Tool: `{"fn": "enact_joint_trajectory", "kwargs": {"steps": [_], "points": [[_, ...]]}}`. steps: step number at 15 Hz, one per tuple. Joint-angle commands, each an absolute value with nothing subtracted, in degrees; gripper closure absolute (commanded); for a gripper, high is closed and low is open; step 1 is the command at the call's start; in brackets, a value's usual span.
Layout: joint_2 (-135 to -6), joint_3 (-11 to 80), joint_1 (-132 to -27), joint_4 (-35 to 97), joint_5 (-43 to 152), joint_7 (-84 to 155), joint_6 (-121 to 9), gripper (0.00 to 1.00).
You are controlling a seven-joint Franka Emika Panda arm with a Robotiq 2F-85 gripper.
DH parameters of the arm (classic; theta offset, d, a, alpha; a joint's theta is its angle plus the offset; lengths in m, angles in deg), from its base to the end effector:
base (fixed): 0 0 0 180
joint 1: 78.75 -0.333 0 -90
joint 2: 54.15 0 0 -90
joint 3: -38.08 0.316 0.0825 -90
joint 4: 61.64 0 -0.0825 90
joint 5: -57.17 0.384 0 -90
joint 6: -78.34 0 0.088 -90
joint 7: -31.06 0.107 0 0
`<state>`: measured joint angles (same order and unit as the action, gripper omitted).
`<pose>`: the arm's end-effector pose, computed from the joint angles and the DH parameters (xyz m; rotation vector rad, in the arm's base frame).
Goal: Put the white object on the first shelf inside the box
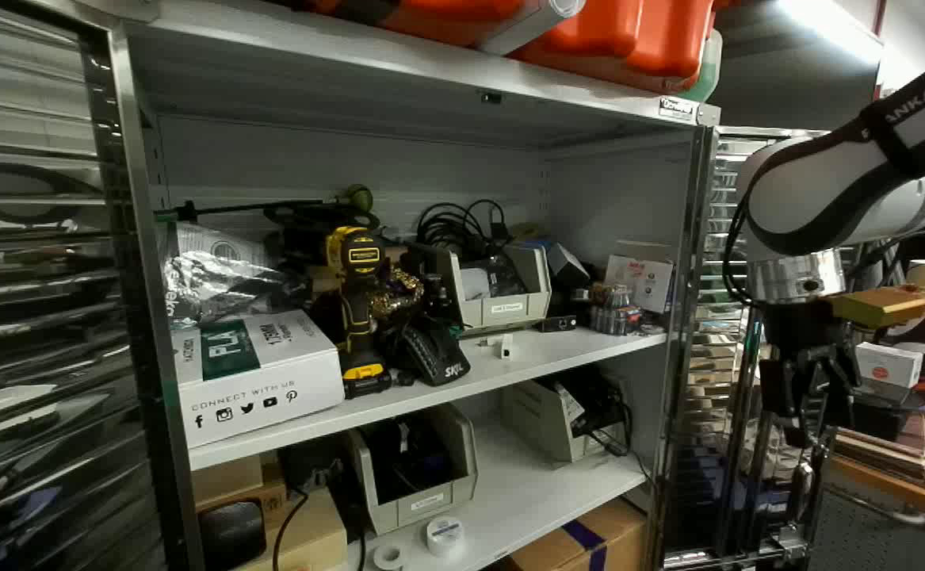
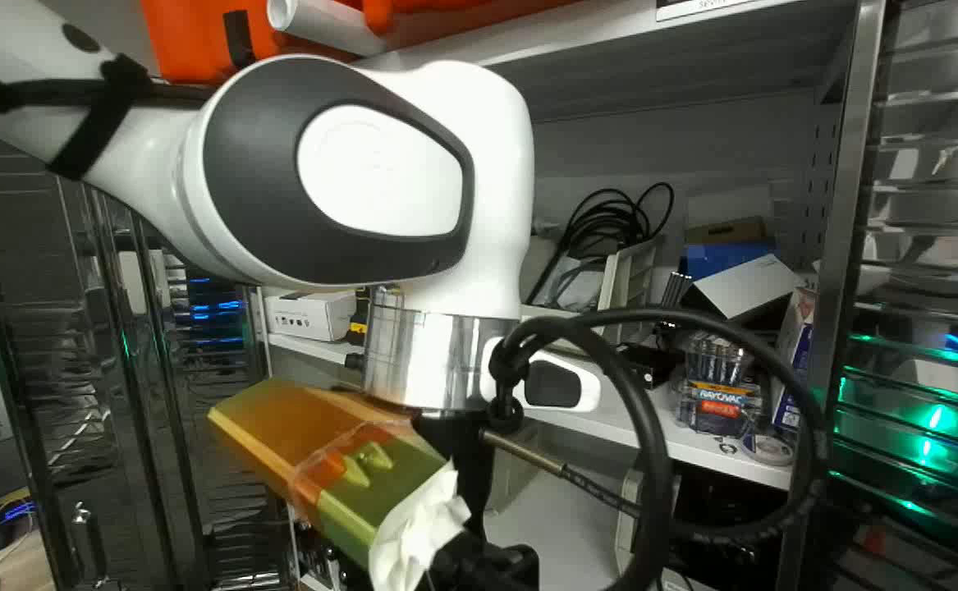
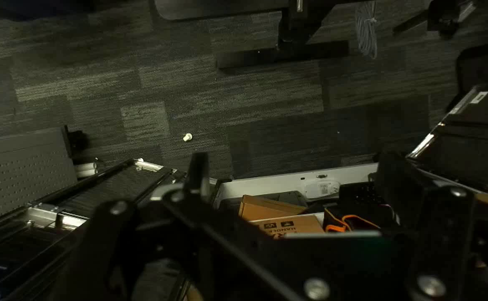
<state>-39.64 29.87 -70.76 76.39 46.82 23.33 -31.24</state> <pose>0.4063 -0.1315 0.3907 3.0402 -0.0871 -0.4043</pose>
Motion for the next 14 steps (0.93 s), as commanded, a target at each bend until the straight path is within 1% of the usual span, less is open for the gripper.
{"fn": "enact_joint_trajectory", "kwargs": {"steps": [1, 14], "points": [[-39.63, 29.81, -70.85, 76.14, 46.83, 23.35, -31.09, 0.0], [-40.53, 30.09, -70.87, 75.45, 47.18, 25.36, -31.74, 0.0]]}}
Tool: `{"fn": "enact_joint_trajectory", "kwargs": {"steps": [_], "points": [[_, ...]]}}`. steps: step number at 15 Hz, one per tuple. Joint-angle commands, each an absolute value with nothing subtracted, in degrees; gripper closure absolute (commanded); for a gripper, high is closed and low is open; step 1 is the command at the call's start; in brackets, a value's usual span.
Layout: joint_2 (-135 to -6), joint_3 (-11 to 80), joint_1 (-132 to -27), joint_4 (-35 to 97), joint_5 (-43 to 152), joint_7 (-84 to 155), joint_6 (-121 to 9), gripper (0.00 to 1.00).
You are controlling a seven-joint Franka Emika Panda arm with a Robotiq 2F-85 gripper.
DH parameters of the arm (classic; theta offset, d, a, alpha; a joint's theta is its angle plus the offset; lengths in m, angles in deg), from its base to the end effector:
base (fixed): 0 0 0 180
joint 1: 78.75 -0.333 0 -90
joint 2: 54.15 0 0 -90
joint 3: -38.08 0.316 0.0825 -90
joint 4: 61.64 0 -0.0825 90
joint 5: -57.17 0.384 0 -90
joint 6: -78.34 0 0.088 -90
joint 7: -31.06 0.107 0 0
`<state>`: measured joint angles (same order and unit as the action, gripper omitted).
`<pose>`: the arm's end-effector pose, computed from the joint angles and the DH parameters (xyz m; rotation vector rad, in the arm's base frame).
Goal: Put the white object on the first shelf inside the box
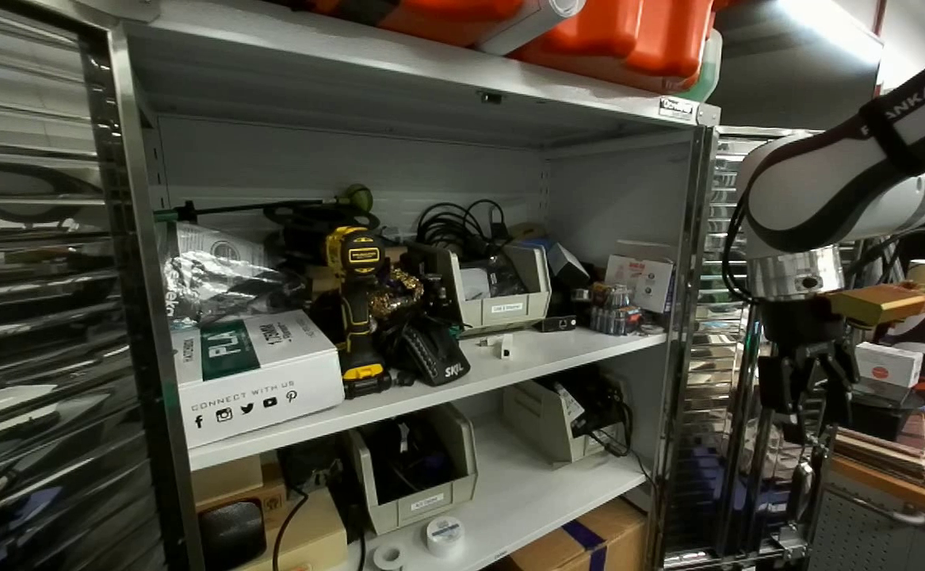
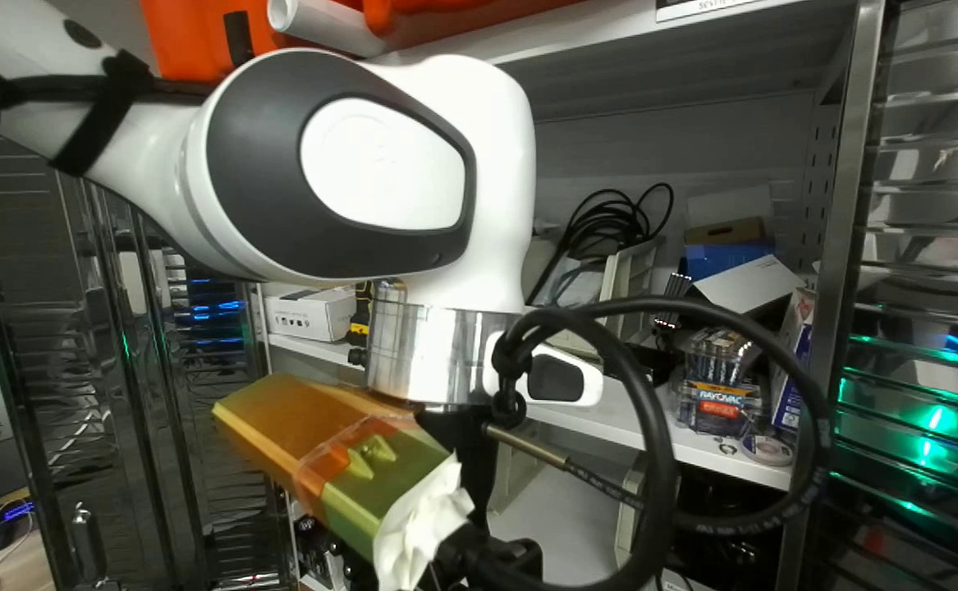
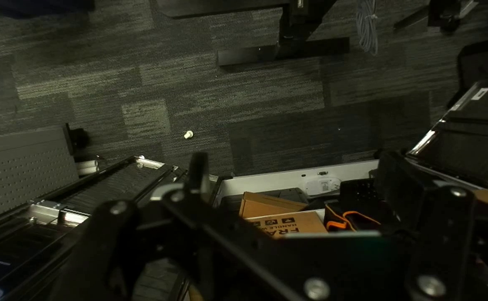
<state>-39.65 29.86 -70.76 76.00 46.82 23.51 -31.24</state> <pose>0.4080 -0.1322 0.3935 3.0393 -0.0932 -0.3941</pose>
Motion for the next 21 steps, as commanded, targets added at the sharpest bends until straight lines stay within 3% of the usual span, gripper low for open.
{"fn": "enact_joint_trajectory", "kwargs": {"steps": [1, 9, 21], "points": [[-40.82, 30.4, -71.1, 75.12, 47.3, 26.07, -31.96, 0.0], [-47.81, 36.36, -75.71, 64.6, 54.03, 39.71, -34.83, 0.0], [-69.43, 37.29, -78.67, 35.41, 57.0, 53.6, -34.95, 0.0]]}}
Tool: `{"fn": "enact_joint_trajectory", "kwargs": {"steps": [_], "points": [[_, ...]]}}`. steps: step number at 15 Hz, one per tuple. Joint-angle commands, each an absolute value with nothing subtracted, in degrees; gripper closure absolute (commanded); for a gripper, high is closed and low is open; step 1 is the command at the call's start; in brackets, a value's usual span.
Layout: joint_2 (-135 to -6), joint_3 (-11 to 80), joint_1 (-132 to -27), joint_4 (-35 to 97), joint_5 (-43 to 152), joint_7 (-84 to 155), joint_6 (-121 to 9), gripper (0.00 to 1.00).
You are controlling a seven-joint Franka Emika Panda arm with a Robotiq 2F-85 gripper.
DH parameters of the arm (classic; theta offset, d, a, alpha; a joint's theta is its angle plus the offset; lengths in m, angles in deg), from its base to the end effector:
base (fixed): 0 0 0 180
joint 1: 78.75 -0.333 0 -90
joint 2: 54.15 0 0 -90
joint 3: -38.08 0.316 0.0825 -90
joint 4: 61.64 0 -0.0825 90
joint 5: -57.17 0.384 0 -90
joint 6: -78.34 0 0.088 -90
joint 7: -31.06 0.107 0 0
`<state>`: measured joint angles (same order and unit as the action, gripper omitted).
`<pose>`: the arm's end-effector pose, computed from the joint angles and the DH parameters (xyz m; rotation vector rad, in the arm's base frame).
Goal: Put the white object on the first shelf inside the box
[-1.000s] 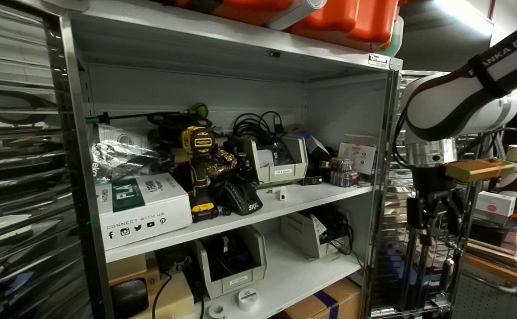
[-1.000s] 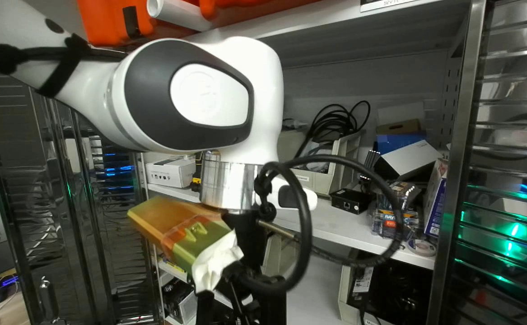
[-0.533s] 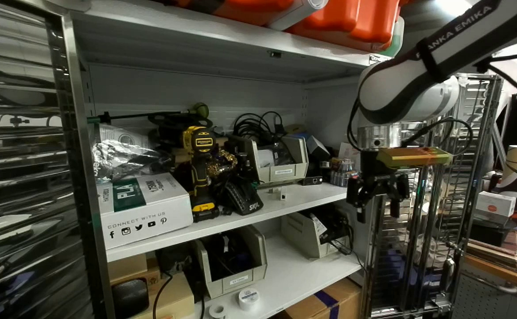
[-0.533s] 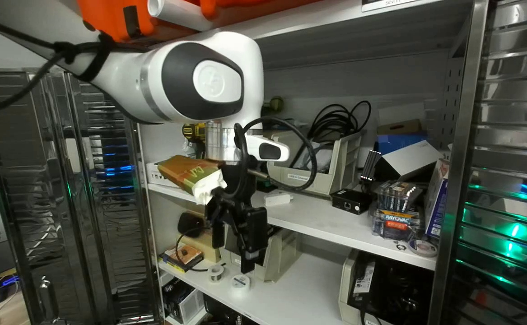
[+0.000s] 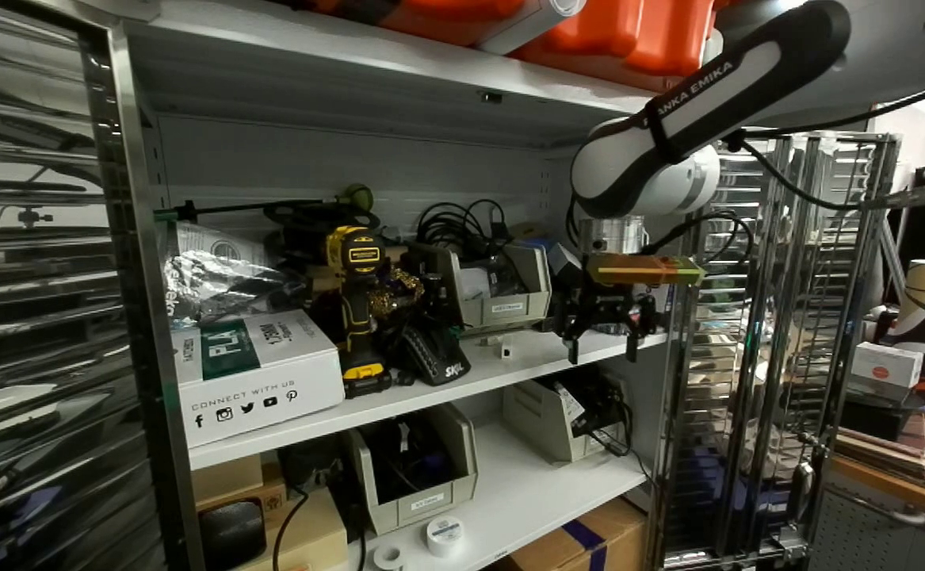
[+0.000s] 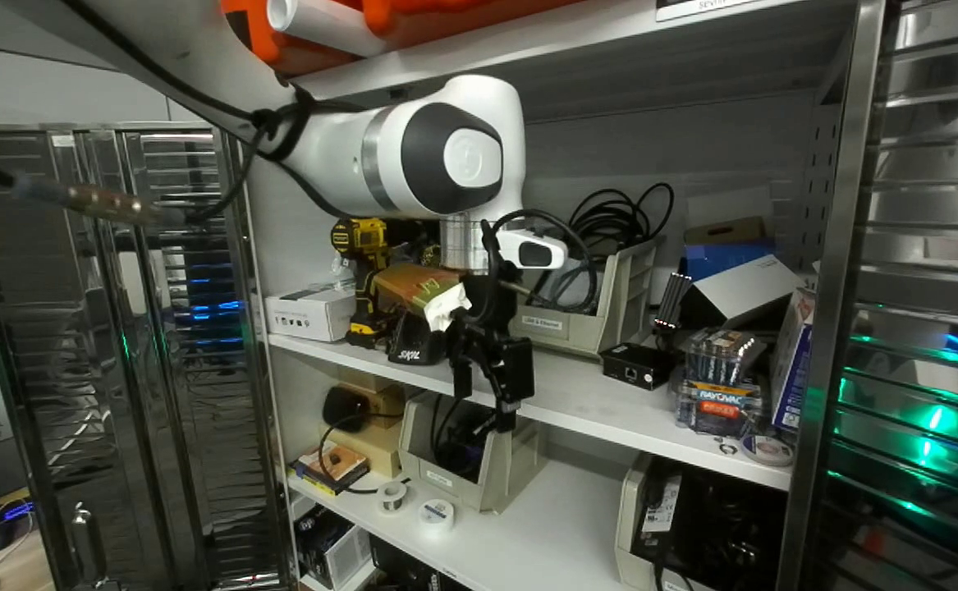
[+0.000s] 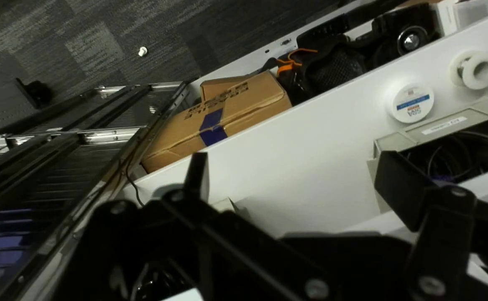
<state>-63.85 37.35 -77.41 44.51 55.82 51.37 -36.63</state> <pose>0.6020 -0.0229 0.4291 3.0598 -0.5890 -0.0178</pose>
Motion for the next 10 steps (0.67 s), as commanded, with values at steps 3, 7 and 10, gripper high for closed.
{"fn": "enact_joint_trajectory", "kwargs": {"steps": [3, 7, 10], "points": [[-73.5, 37.09, -80.07, 29.06, 56.63, 55.88, -35.05, 0.0], [-77.94, 36.93, -81.51, 22.23, 56.5, 57.37, -34.3, 0.0], [-80.6, 36.75, -82.45, 18.46, 56.18, 58.18, -34.24, 0.0]]}}
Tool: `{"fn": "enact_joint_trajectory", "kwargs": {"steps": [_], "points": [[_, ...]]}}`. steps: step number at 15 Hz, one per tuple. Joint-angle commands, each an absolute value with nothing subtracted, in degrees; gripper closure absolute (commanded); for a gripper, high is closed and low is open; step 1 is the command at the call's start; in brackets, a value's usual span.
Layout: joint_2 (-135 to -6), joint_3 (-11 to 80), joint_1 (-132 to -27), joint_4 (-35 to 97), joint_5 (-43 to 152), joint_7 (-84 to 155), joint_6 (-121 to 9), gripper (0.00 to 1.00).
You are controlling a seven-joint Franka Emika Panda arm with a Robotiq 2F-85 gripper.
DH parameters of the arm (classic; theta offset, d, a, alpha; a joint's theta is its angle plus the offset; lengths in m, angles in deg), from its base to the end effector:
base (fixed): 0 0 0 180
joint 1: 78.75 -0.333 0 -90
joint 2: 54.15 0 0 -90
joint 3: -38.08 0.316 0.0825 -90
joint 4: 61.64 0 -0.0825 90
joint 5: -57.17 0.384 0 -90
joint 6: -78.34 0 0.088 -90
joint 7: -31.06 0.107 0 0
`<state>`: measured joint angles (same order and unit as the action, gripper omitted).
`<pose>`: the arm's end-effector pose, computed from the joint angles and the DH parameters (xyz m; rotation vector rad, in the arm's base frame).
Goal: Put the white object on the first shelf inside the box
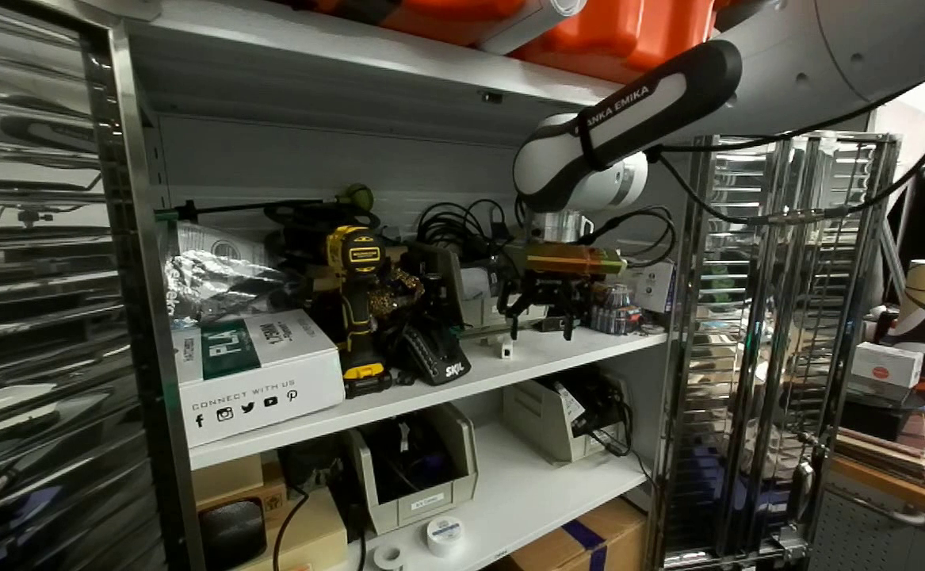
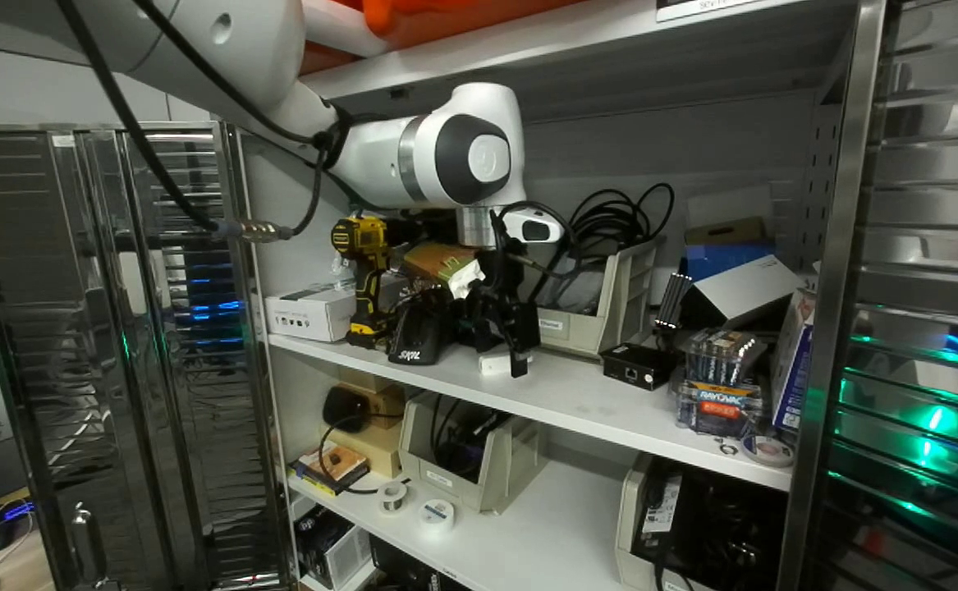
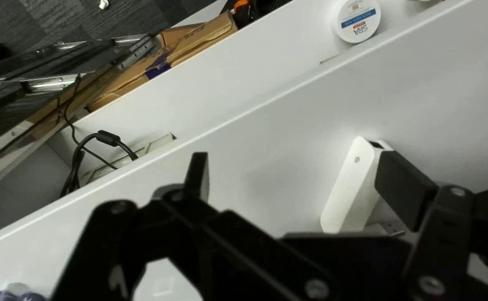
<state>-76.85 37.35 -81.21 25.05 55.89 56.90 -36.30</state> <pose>0.6848 0.0206 0.4446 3.0690 -0.6400 0.1492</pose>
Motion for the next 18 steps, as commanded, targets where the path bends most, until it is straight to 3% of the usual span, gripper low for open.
{"fn": "enact_joint_trajectory", "kwargs": {"steps": [1, 10, 11, 13, 18], "points": [[-81.59, 36.73, -82.69, 17.19, 56.13, 58.16, -33.93, 0.0], [-87.69, 36.3, -83.95, 8.94, 55.75, 57.94, -30.76, 0.03], [-88.09, 36.33, -83.97, 8.28, 55.78, 57.73, -30.15, 0.26], [-88.76, 36.22, -84.12, 7.33, 55.51, 57.61, -29.22, 0.3], [-89.77, 35.92, -84.47, 6.19, 54.72, 57.61, -27.63, 0.7]]}}
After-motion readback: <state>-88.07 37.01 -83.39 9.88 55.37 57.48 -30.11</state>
